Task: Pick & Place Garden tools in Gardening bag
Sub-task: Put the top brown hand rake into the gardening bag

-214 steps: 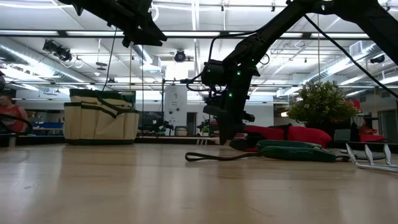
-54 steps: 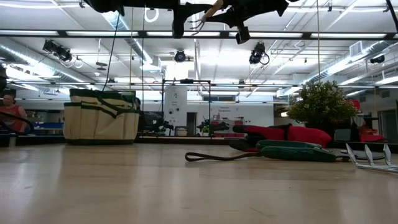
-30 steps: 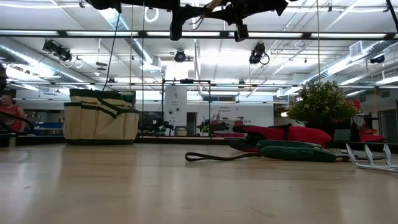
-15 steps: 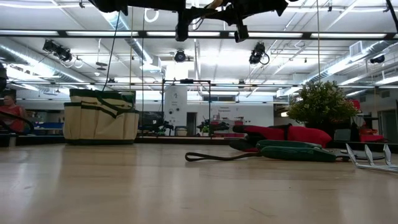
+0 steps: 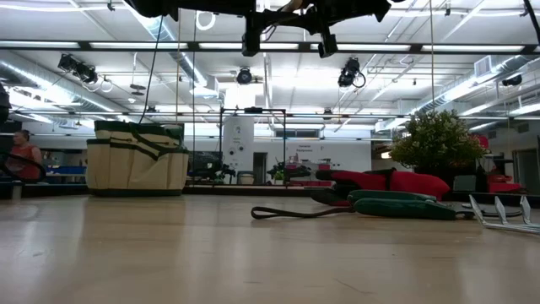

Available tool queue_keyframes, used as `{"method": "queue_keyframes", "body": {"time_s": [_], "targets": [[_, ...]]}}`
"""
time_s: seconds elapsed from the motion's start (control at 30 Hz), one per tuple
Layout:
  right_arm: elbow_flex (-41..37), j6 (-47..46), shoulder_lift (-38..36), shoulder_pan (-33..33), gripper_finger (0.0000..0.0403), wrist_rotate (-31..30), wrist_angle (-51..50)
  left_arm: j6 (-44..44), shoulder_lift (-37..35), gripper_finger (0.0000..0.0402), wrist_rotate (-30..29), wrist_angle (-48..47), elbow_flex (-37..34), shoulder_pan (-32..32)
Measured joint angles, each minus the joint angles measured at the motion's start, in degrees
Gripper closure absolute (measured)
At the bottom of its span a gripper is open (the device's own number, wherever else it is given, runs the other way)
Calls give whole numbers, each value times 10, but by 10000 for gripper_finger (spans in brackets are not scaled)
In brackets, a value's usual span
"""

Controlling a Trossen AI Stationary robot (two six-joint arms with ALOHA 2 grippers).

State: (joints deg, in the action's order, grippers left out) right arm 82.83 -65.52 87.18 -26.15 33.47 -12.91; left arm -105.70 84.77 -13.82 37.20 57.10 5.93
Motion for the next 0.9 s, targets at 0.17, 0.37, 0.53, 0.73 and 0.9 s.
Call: {"method": "queue_keyframes", "body": {"time_s": [0.17,0.37,0.53,0.73,0.9], "targets": [[0,0,0,0,332,0,-1,0,0,230,1,1,0,0],[0,2,0,0,332,0,-10,0,0,230,1,1,0,0],[0,4,0,0,332,-4,-11,6,0,241,1,1,0,0],[0,4,0,0,332,-4,-11,19,0,286,1,-2,-1,0],[0,8,0,0,332,-4,-11,23,0,312,1,-5,-1,0]]}}
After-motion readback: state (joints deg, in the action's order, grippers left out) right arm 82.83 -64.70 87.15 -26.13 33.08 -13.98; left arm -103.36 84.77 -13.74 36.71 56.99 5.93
